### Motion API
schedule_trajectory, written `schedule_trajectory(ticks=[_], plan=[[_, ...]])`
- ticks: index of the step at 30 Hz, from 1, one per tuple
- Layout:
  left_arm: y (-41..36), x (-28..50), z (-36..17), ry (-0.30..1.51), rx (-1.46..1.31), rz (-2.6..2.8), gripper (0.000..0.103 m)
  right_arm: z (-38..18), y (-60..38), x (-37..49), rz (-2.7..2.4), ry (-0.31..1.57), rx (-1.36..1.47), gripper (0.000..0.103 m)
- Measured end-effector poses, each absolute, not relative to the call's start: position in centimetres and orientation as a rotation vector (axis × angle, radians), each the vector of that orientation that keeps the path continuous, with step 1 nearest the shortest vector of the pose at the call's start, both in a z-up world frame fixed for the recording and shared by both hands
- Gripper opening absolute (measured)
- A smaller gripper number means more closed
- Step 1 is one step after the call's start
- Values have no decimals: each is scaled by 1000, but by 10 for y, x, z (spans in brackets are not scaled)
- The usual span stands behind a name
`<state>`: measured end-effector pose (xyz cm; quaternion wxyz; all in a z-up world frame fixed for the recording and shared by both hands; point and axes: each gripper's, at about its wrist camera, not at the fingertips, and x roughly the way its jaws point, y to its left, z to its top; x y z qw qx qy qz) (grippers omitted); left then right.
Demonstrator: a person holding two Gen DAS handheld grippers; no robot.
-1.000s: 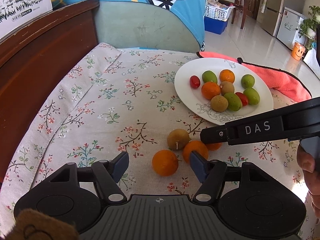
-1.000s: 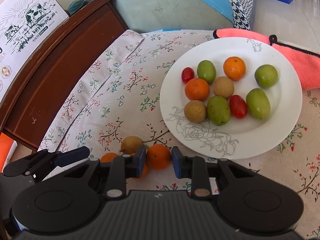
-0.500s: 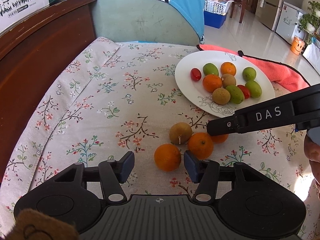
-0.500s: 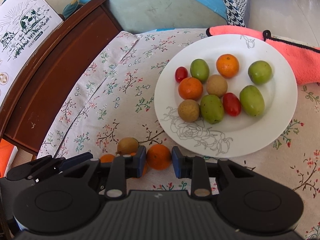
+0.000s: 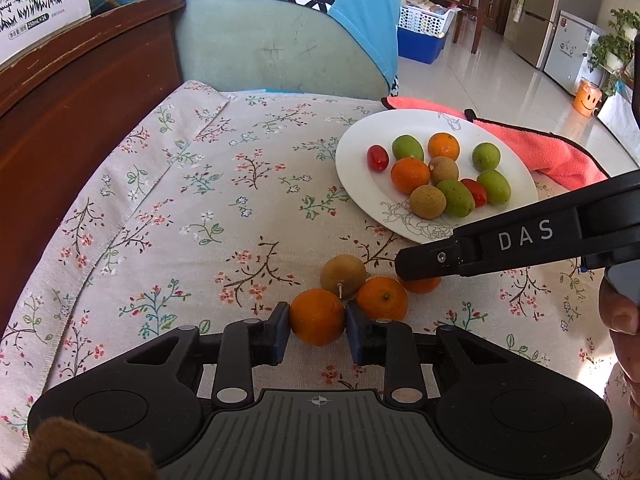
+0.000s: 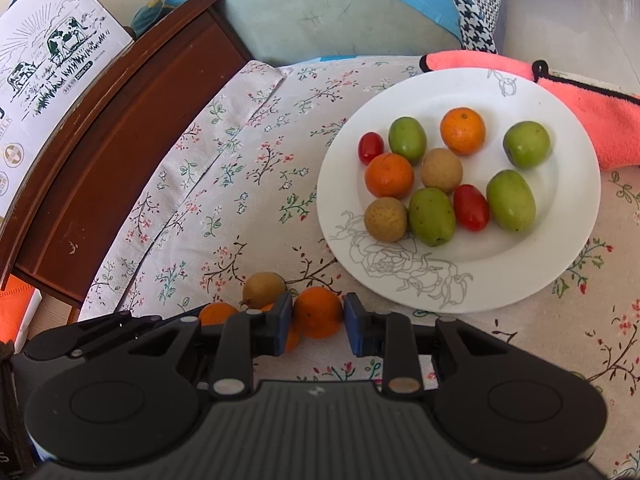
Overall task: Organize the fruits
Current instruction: 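Grasp an orange with the right tool while the left tool grasps another orange, then carry both oranges over the white plate with both tools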
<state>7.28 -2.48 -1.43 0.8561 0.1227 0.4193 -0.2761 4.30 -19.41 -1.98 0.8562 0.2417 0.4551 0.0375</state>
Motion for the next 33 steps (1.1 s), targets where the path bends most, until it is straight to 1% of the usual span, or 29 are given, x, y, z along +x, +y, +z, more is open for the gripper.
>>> schedule_trajectory(ticks=[11, 20, 26, 33], plan=[[-26, 78, 11, 835, 178, -563, 27, 2, -207, 40, 84, 882, 548, 28], [-42, 82, 32, 788, 100, -587, 27, 23, -236, 34, 49, 805, 577, 29], [-62, 87, 38, 768, 78, -615, 27, 34, -264, 28, 0, 751, 612, 29], [-83, 100, 33, 764, 77, -617, 27, 42, -301, 21, -84, 697, 654, 29]])
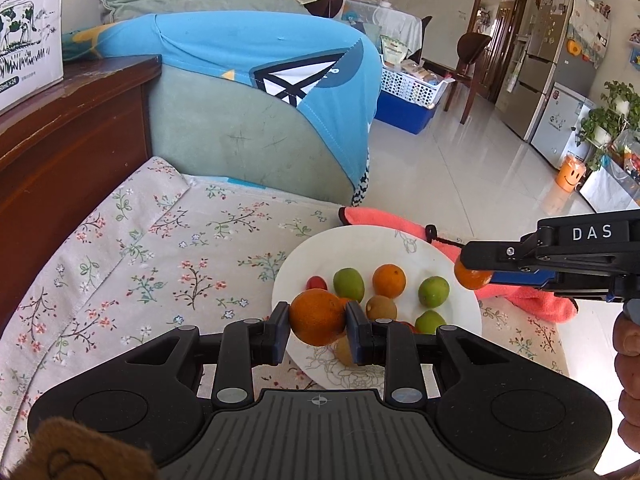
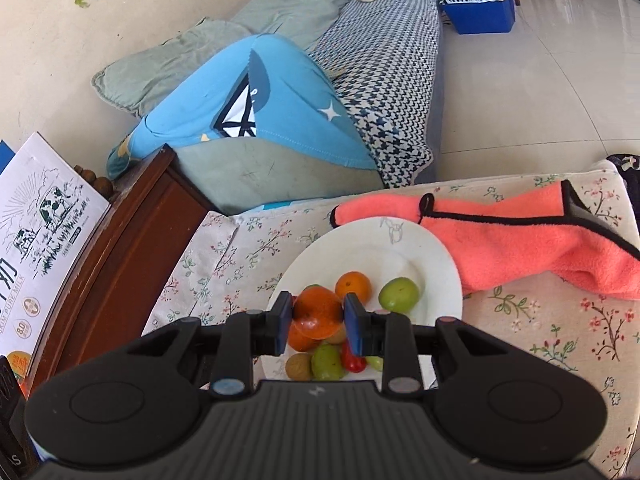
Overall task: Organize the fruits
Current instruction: 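Carry both oranges over the white plate with both tools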
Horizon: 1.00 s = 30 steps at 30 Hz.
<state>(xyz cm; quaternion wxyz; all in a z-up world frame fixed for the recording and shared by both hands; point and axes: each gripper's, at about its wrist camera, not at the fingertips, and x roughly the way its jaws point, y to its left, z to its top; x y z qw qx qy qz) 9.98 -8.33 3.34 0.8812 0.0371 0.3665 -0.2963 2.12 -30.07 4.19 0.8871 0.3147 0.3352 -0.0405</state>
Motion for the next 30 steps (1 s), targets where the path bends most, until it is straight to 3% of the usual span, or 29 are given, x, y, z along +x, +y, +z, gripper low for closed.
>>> schedule_trajectory(ticks=[30], plan=[[-120, 147, -14, 875, 82, -555, 29, -9, -324, 48, -214, 823, 640, 29]])
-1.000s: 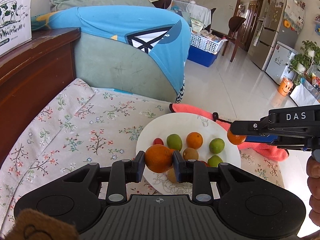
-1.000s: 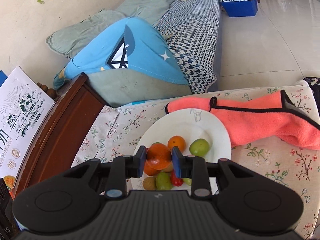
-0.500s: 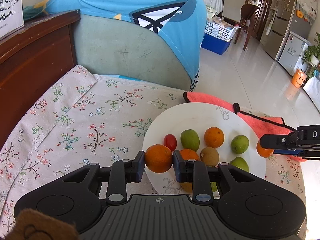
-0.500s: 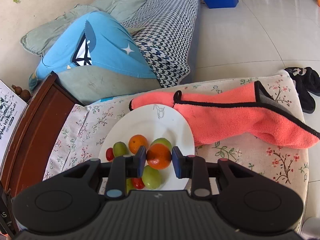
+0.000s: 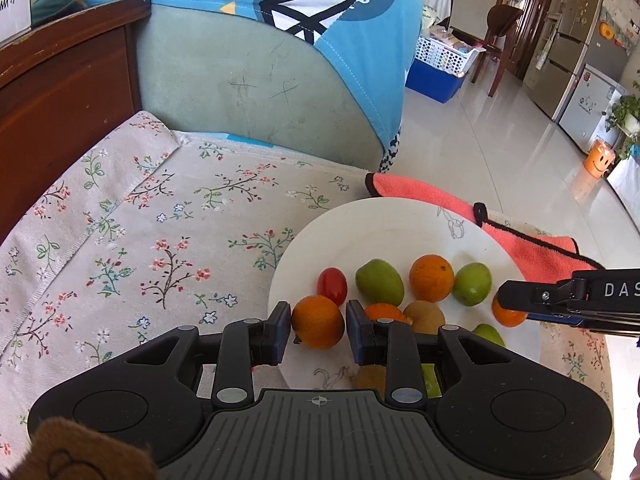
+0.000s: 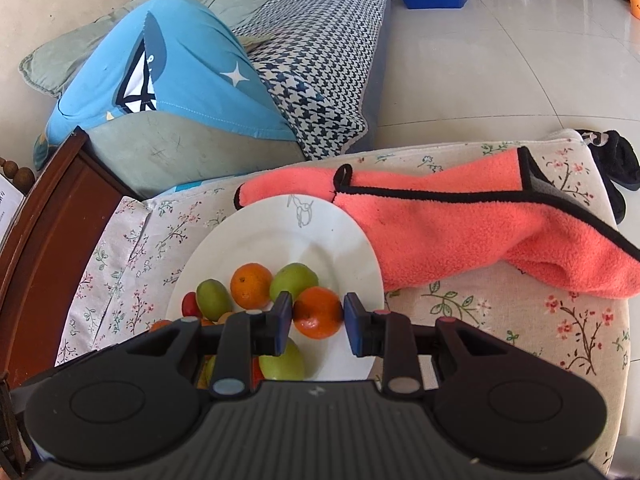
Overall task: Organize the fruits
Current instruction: 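Carry both oranges over the white plate with both tools, then lower both oranges onto the plate and open both tools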
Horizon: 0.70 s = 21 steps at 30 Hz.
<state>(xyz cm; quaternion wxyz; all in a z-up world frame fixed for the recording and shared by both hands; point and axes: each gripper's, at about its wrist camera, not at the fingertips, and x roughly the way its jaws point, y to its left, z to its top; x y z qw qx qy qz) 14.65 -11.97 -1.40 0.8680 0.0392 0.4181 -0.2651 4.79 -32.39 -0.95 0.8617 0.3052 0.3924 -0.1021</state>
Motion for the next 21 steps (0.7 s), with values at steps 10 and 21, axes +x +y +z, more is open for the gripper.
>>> schedule_trajectory(ticks=[10, 21], plan=[[-115, 132, 21, 795, 28, -586, 58, 10, -321, 44, -160, 750, 674, 31], [-80, 120, 41, 804, 31, -502, 67, 14, -303, 37, -88, 772, 653, 32]])
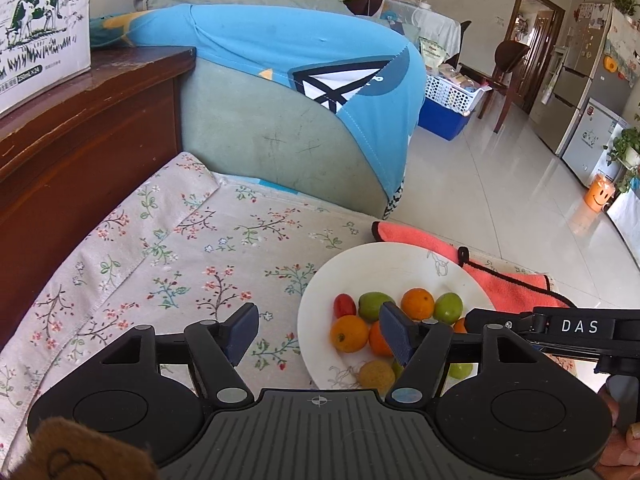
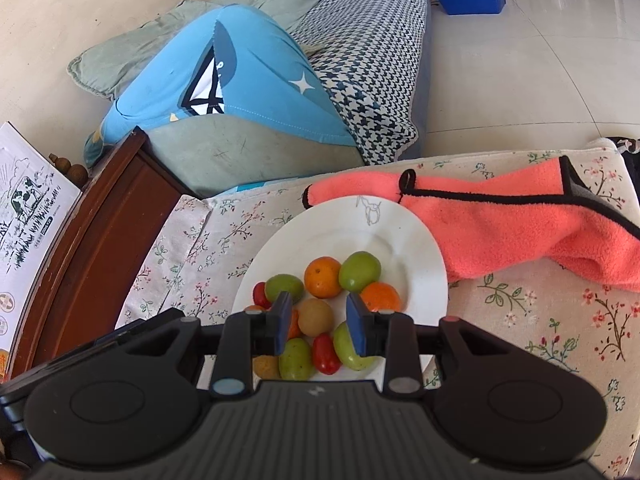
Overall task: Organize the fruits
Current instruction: 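Lower both oranges onto the plate and open both tools, then move both tools back toward the last orange and kiwi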
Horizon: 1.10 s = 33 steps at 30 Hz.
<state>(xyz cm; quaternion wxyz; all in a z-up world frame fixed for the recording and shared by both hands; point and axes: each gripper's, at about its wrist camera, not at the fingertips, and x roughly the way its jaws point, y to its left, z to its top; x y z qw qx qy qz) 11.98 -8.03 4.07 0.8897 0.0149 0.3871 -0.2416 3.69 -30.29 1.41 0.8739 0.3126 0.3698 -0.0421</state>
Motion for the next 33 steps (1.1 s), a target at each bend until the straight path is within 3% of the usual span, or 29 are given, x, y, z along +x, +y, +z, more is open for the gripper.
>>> schedule_trajectory(ticks=[33], plan=[[-17, 104, 20, 948, 75, -297, 69, -14, -183, 27, 250, 934, 402, 38]])
